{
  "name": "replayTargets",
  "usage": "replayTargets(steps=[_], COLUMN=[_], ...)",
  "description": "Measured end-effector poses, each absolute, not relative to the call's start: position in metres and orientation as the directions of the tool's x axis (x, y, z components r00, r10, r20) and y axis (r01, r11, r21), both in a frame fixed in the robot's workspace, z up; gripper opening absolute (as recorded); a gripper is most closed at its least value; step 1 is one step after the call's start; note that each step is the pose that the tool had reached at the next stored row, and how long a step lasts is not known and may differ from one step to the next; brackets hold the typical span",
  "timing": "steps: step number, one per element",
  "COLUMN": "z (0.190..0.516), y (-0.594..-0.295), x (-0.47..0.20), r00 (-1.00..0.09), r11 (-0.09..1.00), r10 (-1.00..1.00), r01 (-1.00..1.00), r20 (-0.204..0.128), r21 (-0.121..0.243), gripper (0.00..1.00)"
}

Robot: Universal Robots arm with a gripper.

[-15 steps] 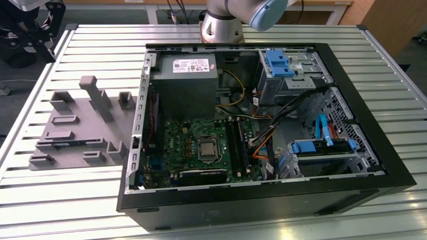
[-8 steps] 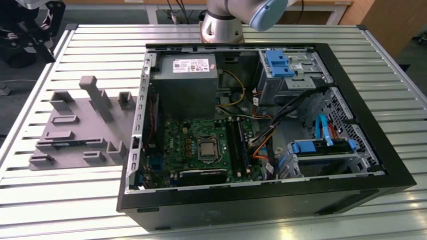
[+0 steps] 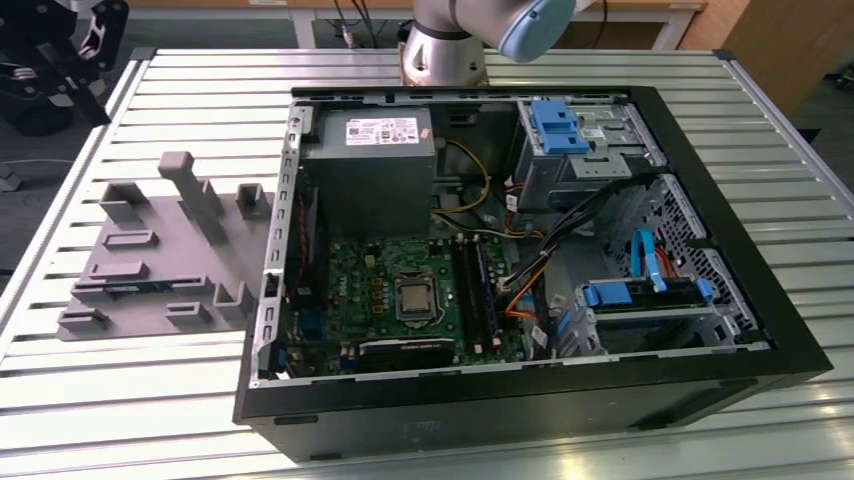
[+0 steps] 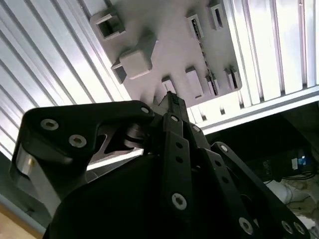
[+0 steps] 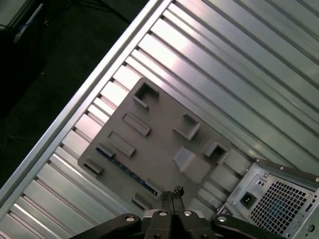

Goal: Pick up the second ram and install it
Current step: 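Pick up the second ram and move it above second insertion slot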

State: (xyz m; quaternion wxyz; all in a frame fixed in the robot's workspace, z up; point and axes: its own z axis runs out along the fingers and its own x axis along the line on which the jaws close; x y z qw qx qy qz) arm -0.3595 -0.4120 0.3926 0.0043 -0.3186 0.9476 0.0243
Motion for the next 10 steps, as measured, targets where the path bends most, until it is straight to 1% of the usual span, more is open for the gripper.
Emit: replayTargets(steps=[10], z=[0.3924], y=[-0.4121], x=[-0.3599], r00=[-0.696], r11=[0.695], r10=[-0.717], r01=[-0.718], r20=[-0.023], r21=[0.043], gripper=[0.11])
